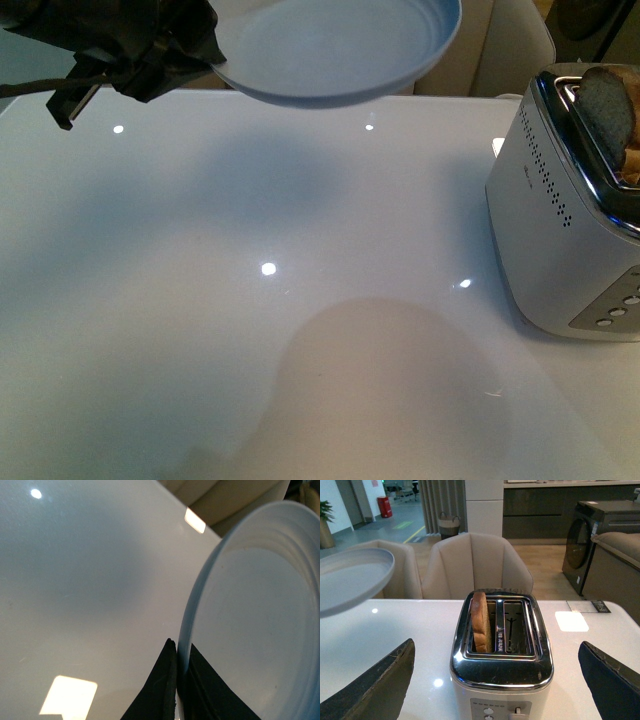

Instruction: Left arm holds plate, right arm toasts bread

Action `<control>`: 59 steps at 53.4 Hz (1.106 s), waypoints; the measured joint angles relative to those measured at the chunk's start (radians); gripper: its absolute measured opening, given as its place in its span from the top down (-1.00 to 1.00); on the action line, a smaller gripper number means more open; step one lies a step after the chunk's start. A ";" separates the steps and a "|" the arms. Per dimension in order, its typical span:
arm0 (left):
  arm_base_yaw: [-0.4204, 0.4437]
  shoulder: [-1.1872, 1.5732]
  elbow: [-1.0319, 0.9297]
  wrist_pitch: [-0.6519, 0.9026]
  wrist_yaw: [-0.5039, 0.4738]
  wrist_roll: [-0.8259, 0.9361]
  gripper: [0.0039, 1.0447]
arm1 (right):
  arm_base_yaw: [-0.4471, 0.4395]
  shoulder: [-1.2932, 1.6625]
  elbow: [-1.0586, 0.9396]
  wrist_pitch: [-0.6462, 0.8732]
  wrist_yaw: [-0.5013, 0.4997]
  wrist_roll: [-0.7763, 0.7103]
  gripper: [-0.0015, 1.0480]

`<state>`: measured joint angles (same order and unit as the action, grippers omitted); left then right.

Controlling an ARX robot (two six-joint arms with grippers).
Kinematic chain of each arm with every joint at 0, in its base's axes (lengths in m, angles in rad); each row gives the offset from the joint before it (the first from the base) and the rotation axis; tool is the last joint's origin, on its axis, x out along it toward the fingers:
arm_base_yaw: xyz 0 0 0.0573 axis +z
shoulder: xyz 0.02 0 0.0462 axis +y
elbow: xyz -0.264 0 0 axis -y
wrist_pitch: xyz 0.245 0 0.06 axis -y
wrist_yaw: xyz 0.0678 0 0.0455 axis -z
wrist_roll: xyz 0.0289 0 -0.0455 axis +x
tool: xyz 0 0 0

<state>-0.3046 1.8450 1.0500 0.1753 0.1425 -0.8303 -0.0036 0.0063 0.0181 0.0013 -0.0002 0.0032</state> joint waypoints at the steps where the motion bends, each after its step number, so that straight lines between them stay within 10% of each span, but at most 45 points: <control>1: 0.000 -0.002 0.000 0.000 -0.001 -0.006 0.94 | 0.000 0.000 0.000 0.000 0.000 0.000 -0.83; 42: 0.483 0.253 0.100 0.028 0.137 0.219 0.94 | 0.000 0.000 0.000 0.000 0.000 0.000 -0.83; 59: 0.557 0.484 0.134 0.054 0.174 0.381 0.94 | 0.000 -0.001 0.000 0.000 0.000 0.000 -0.83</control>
<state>0.2520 2.3287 1.1839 0.2295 0.3168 -0.4492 -0.0036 0.0055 0.0181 0.0013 0.0002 0.0032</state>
